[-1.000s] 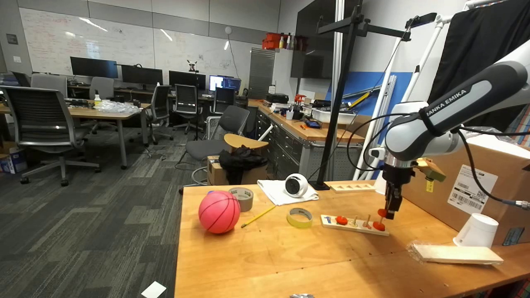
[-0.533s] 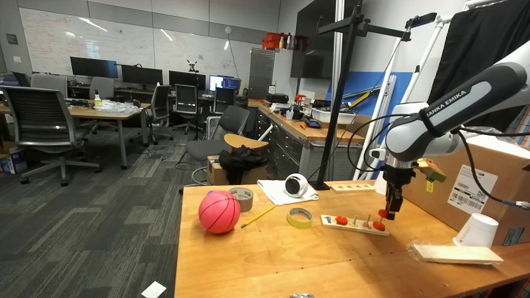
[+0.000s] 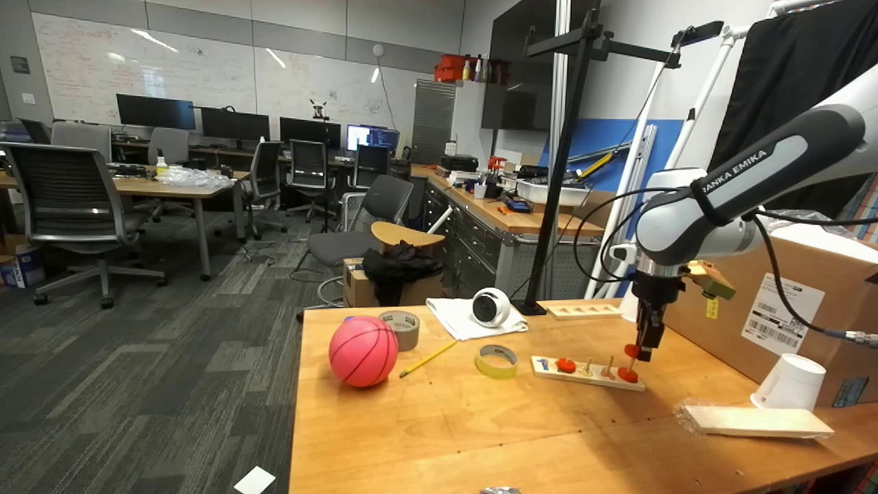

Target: Move one right block to the first right position, then the left block, then the remaining block to the first right position

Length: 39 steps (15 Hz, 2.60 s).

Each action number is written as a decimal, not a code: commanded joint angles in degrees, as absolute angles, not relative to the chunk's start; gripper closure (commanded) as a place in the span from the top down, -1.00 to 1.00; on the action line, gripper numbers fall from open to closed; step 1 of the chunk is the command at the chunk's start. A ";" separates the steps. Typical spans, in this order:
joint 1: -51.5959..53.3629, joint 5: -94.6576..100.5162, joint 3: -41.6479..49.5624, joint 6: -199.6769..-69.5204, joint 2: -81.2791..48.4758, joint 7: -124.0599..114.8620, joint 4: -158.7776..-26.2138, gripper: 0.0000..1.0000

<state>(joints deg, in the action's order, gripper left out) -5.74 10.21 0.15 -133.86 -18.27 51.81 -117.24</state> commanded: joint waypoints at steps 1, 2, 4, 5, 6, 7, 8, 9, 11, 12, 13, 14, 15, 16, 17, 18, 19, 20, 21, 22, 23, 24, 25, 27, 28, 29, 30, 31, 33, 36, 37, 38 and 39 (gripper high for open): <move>-6.01 10.45 -0.04 -132.11 -19.31 52.84 -114.52 -0.51; -6.01 10.42 -0.08 -131.88 -19.61 52.88 -114.06 -0.51; -6.00 10.42 -0.14 -131.42 -20.03 52.92 -113.36 -0.51; -6.01 10.43 -0.16 -131.37 -20.18 52.93 -113.16 -0.51; -6.00 10.48 -0.17 -131.26 -20.34 52.94 -112.93 -0.51; -5.99 10.52 -0.18 -131.25 -20.38 52.95 -112.84 -0.51; -5.99 10.53 -0.19 -131.23 -20.42 52.96 -112.75 -0.51; -6.00 10.54 -0.20 -131.27 -20.41 52.96 -112.75 -0.51; -5.97 10.64 -0.17 -131.38 -20.07 52.89 -113.13 -0.51; -5.96 10.66 -0.17 -131.44 -20.01 52.88 -113.21 -0.51; -5.99 10.64 -0.18 -131.47 -19.87 52.93 -113.37 -0.51; -5.97 10.65 -0.18 -131.50 -19.79 52.88 -113.44 -0.51; -6.00 10.64 -0.16 -131.65 -19.63 52.85 -113.66 -0.51; -6.02 10.65 -0.13 -131.72 -19.45 52.81 -113.87 -0.51; -6.06 10.63 -0.11 -131.87 -19.28 52.78 -114.14 -0.51; -6.09 10.60 -0.09 -131.97 -19.17 52.79 -114.34 -0.51; -6.12 10.61 -0.07 -132.09 -18.94 52.77 -114.63 -0.51; -6.14 10.63 -0.05 -132.19 -18.79 52.76 -114.88 -0.51; -6.17 10.63 -0.03 -132.36 -18.57 52.75 -115.23 -0.51; -6.22 10.61 0.00 -132.46 -18.35 52.74 -115.54 -0.51; -6.25 10.64 0.04 -132.53 -18.16 52.67 -115.82 -0.51; -6.31 10.65 0.10 -132.71 -17.94 52.64 -116.18 -0.51; -6.38 10.59 0.14 -132.78 -17.79 52.66 -116.39 -0.51; -6.54 10.56 0.22 -132.90 -17.48 52.62 -116.89 -0.51; -6.63 10.52 0.25 -132.92 -17.32 52.66 -117.11 -0.51; -6.67 10.51 0.27 -132.95 -17.11 52.67 -117.36 -0.51; -6.70 10.52 0.27 -133.01 -16.96 52.68 -117.59 -0.51; -6.73 10.44 0.21 -133.01 -16.81 52.76 -117.78 -0.51; -6.64 10.30 0.00 -133.05 -16.83 52.92 -117.82 -0.51; -6.41 10.26 -0.28 -132.93 -16.75 52.91 -117.78 -0.51; -6.35 10.23 -0.39 -132.85 -16.73 52.91 -117.75 -0.51; -6.25 10.29 -0.47 -132.77 -16.81 52.80 -117.66 -0.51; -6.18 10.28 -0.55 -132.67 -16.85 52.75 -117.62 -0.51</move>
<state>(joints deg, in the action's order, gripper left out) -6.34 10.21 -0.22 -132.52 -18.51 52.05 -116.65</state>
